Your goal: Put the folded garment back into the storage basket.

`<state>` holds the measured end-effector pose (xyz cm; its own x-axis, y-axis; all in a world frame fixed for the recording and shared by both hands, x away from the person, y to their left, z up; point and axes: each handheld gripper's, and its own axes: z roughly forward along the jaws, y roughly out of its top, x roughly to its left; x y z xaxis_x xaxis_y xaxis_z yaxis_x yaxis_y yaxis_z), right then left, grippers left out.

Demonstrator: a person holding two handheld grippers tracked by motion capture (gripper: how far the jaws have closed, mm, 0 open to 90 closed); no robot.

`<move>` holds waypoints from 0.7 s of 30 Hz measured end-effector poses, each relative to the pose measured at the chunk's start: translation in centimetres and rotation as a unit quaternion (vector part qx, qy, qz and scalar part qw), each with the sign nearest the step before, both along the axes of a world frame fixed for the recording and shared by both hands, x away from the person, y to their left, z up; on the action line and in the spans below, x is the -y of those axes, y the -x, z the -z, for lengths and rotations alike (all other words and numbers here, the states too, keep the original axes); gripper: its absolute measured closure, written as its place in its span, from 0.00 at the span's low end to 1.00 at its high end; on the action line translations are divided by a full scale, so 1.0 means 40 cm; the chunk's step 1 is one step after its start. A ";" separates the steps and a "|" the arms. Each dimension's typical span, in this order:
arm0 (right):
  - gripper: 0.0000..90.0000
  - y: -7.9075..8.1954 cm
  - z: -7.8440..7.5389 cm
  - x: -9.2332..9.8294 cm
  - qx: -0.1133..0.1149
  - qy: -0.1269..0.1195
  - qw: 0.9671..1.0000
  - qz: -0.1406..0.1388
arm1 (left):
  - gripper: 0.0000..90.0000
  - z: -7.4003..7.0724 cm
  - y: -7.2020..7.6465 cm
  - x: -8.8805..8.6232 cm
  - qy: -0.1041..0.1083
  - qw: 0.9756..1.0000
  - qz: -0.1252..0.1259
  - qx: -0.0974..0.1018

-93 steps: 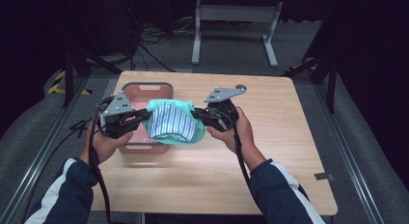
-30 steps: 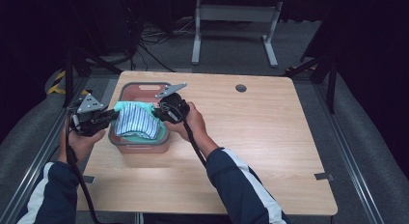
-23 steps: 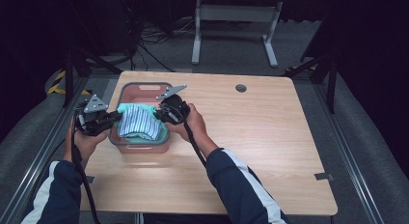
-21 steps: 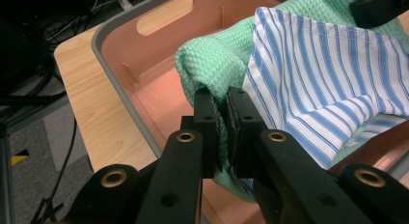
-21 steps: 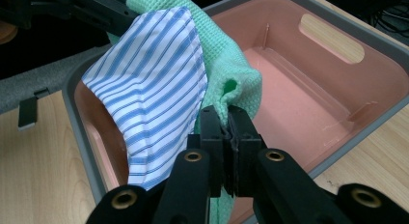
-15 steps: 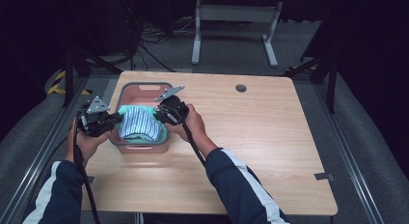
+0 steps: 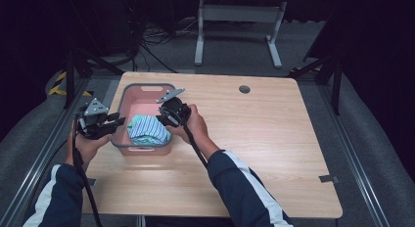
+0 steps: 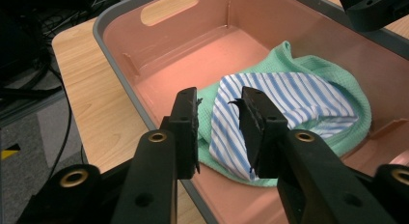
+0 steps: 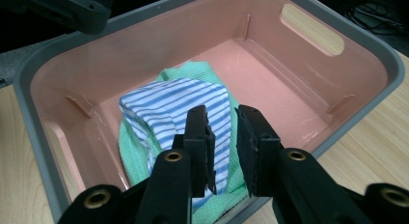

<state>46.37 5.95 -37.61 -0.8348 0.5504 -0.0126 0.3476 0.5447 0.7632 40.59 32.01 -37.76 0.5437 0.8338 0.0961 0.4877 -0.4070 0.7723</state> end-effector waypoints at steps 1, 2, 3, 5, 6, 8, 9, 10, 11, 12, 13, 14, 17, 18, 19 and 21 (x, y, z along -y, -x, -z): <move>0.81 -0.001 0.000 0.002 0.001 -0.001 1.000 0.002 | 0.73 -0.001 0.002 0.002 0.002 1.000 -0.002 0.001; 0.81 -0.001 0.000 0.002 0.001 -0.001 1.000 0.002 | 0.72 -0.001 0.002 0.002 0.002 1.000 -0.002 0.001; 0.79 -0.001 0.001 0.005 0.001 0.000 1.000 0.003 | 0.72 -0.004 0.004 0.003 -0.001 1.000 -0.001 0.003; 0.73 -0.001 0.003 0.013 0.005 0.001 1.000 0.004 | 0.64 -0.007 0.007 0.007 -0.005 1.000 -0.003 0.009; 0.72 -0.001 0.004 0.016 0.006 0.001 1.000 0.004 | 0.63 -0.008 0.010 0.011 -0.002 1.000 -0.003 0.012; 0.69 0.000 0.006 0.023 0.007 -0.002 1.000 0.005 | 0.63 -0.011 0.017 0.016 0.002 1.000 0.001 0.017; 0.69 0.000 0.006 0.023 0.007 -0.002 1.000 0.005 | 0.62 -0.011 0.017 0.016 0.002 1.000 0.001 0.017; 0.67 0.001 0.007 0.026 0.010 -0.001 1.000 0.009 | 0.62 -0.012 0.019 0.019 0.002 1.000 0.001 0.020; 0.65 0.000 0.007 0.030 0.010 -0.002 1.000 0.008 | 0.60 -0.013 0.022 0.022 0.002 1.000 0.001 0.022; 0.62 0.003 0.006 0.037 0.010 -0.003 1.000 0.006 | 0.57 -0.014 0.024 0.027 0.003 1.000 0.001 0.025; 0.62 0.003 0.006 0.037 0.010 -0.003 1.000 0.006 | 0.57 -0.015 0.027 0.031 0.001 1.000 0.002 0.025; 0.60 0.005 0.005 0.041 0.012 -0.001 1.000 0.003 | 0.56 -0.017 0.032 0.037 0.003 1.000 0.002 0.030; 0.53 0.015 0.002 0.056 0.023 0.008 1.000 0.005 | 0.50 -0.022 0.044 0.051 0.008 0.999 0.008 0.036; 0.50 0.017 0.001 0.060 0.025 0.010 1.000 0.006 | 0.49 -0.024 0.050 0.057 0.006 0.999 0.009 0.039; 0.49 0.020 -0.002 0.067 0.029 0.015 0.999 0.008 | 0.47 -0.027 0.057 0.066 0.009 0.999 0.012 0.042; 0.47 0.028 -0.007 0.082 0.038 0.018 0.999 0.011 | 0.43 -0.034 0.071 0.084 0.006 0.999 0.011 0.049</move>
<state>45.24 2.67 -37.31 -0.8181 0.5670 -0.0963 0.3014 0.5653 0.7679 37.75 28.65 -36.40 0.5510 0.8228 0.1393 0.4005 -0.4071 0.8209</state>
